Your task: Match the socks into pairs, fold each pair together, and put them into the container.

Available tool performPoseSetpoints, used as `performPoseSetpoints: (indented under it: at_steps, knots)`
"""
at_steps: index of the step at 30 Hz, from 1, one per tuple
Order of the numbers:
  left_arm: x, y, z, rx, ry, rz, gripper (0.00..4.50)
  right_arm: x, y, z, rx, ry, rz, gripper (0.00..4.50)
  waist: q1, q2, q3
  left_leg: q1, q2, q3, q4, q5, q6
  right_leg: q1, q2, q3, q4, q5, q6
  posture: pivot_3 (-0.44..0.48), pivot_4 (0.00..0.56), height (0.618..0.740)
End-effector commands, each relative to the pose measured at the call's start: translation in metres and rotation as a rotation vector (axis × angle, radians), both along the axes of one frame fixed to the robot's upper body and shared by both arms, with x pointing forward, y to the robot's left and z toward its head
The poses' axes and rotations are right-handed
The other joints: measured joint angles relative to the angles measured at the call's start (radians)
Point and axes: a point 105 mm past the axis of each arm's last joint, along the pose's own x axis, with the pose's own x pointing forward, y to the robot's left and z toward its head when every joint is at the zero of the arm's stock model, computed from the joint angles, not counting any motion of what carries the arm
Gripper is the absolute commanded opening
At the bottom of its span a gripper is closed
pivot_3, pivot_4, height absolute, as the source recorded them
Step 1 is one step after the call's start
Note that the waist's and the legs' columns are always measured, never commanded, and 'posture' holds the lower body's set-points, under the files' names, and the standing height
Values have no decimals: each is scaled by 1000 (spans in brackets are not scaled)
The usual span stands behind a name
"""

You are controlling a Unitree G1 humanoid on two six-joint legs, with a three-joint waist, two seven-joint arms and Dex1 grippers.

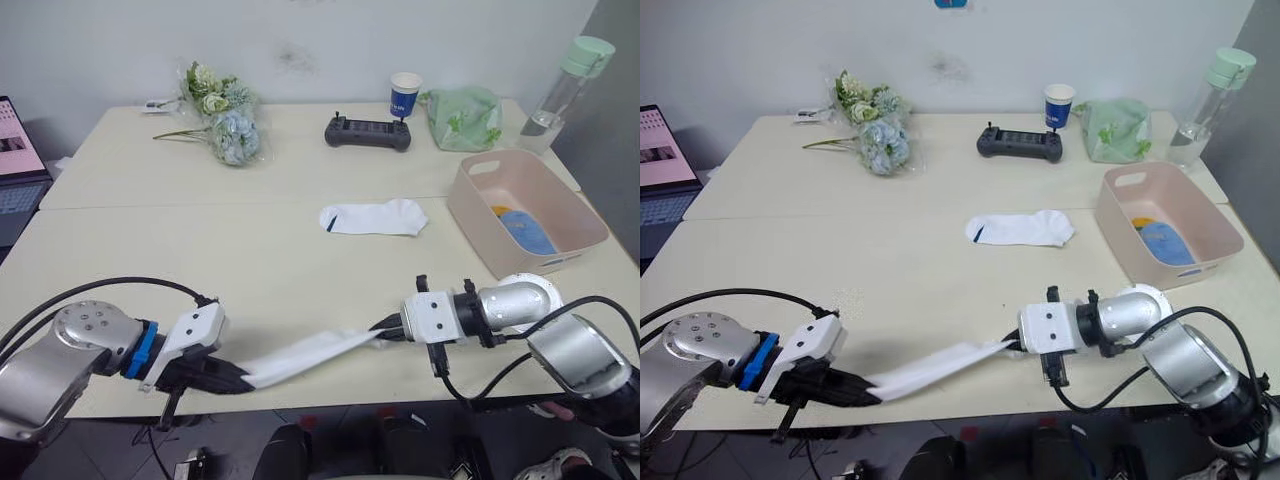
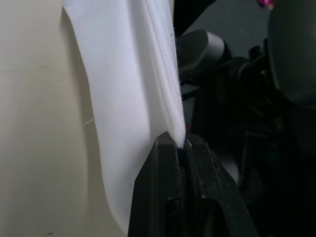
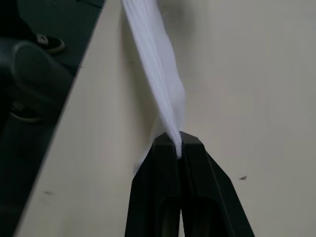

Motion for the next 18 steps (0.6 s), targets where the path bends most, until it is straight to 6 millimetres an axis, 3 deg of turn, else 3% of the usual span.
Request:
performPoseSetpoints:
  at_steps: [1, 5, 9, 16, 18]
  knots:
    - [5, -5, 4, -25, 39, 28, 0, -5, -3, 4, -26, 100, -51, 41, 1, 0, 0, 0, 0, 0, 0, 0, 0, 0, 0, 0, 0, 0, 0, 0, 150, 740]
    - [28, -10, -11, -18, 72, 75, 0, 20, 1, -7, -55, 134, -193, 41, 0, 0, 0, 1, -1, 1, 0, 0, 0, 0, 0, 0, 0, 0, 0, 0, 150, 740]
    - [69, -4, -23, 13, 47, 154, 0, 46, 4, -14, -85, 85, -253, 41, -2, 0, 0, -1, -1, 1, 0, 0, 0, -3, 2, -1, 1, 0, 0, 0, 150, 740]
    - [120, -7, -10, -17, 35, 233, 0, 88, 3, -17, -140, -72, -276, 41, -8, -1, 0, -5, -2, 1, 2, 2, -4, -6, 1, -2, 1, 0, 0, 0, 150, 740]
    - [131, -10, -2, -55, 57, 266, 0, 98, 7, -11, -123, -152, -271, 486, -8, -1, 0, -5, -2, 1, 2, 2, -4, -6, 1, -2, 1, 0, 0, 0, 150, 740]
